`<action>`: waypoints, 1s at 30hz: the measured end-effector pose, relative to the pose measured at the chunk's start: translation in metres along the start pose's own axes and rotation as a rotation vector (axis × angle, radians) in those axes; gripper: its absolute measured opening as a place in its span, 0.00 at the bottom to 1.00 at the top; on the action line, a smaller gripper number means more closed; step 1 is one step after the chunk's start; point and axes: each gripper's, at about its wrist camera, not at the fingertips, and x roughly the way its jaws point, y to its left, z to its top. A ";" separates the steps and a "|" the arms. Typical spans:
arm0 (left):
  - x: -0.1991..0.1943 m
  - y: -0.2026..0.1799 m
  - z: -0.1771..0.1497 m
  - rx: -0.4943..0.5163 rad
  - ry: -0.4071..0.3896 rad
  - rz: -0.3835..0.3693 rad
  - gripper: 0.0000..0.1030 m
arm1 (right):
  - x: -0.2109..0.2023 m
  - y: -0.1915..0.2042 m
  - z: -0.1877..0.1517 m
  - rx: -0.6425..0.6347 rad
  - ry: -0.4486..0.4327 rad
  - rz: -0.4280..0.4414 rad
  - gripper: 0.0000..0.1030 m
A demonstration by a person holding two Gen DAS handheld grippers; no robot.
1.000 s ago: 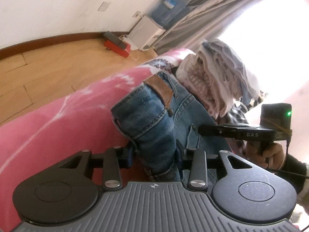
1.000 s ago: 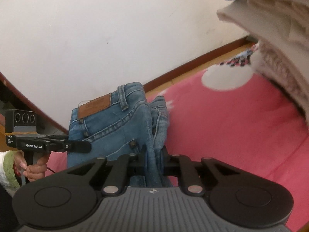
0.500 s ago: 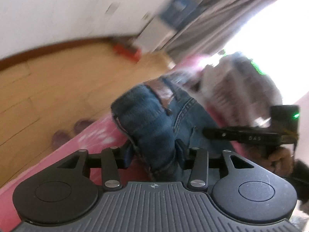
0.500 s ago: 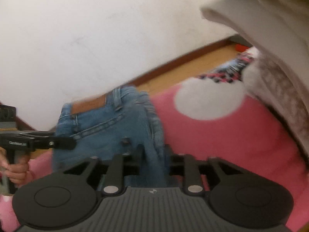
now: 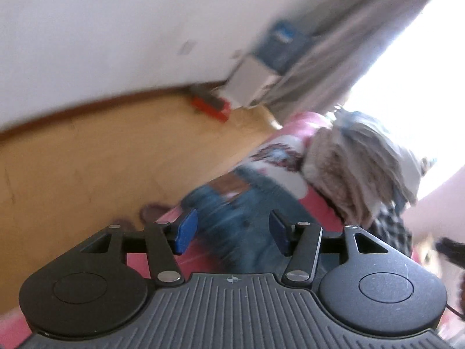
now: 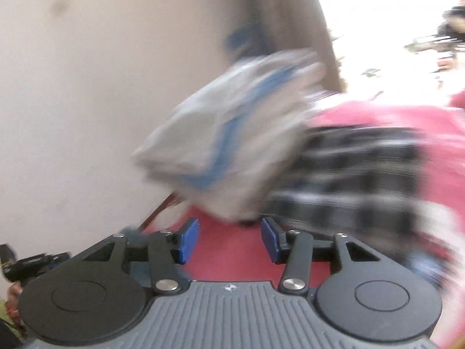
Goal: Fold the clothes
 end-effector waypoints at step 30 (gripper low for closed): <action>0.090 -0.446 -0.358 1.447 0.625 -0.793 0.55 | -0.188 -0.220 -0.248 0.796 -0.141 -0.738 0.48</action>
